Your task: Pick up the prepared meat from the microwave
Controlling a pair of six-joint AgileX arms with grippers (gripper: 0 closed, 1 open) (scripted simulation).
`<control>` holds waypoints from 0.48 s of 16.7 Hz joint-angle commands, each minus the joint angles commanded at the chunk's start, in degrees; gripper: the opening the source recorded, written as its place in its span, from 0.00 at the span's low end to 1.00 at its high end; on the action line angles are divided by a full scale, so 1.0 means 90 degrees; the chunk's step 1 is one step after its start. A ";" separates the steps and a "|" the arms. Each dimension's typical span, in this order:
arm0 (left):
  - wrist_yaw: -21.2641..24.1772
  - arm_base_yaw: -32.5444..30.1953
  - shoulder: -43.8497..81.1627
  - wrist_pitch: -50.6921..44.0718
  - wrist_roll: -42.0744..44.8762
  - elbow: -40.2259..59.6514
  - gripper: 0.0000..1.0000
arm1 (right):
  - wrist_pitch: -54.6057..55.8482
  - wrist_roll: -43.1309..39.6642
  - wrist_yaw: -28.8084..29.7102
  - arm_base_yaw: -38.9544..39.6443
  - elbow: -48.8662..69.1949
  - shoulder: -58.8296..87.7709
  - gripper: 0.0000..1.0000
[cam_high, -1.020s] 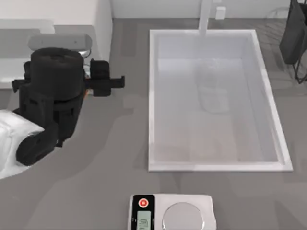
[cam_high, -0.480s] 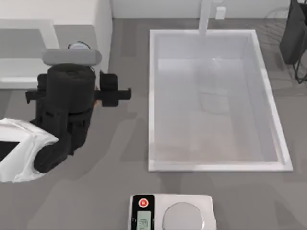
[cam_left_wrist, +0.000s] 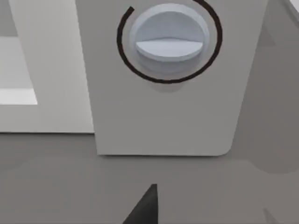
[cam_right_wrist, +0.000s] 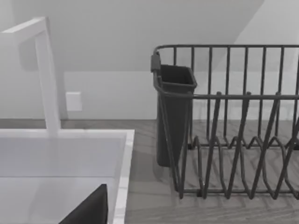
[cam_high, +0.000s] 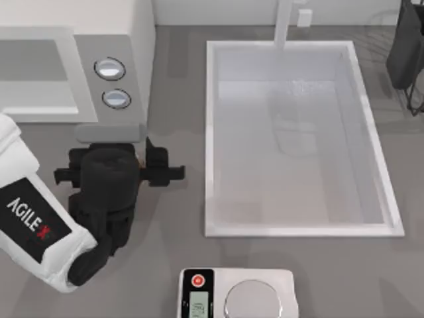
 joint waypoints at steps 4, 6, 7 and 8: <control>0.0026 0.0007 0.0329 0.0396 0.0006 -0.0150 0.00 | 0.0000 0.0000 0.0000 0.0000 0.0000 0.0000 1.00; 0.0026 0.0007 0.0329 0.0396 0.0006 -0.0150 0.00 | 0.0000 0.0000 0.0000 0.0000 0.0000 0.0000 1.00; 0.0026 0.0007 0.0329 0.0396 0.0006 -0.0150 0.00 | 0.0000 0.0000 0.0000 0.0000 0.0000 0.0000 1.00; 0.0026 0.0007 0.0329 0.0396 0.0006 -0.0150 0.08 | 0.0000 0.0000 0.0000 0.0000 0.0000 0.0000 1.00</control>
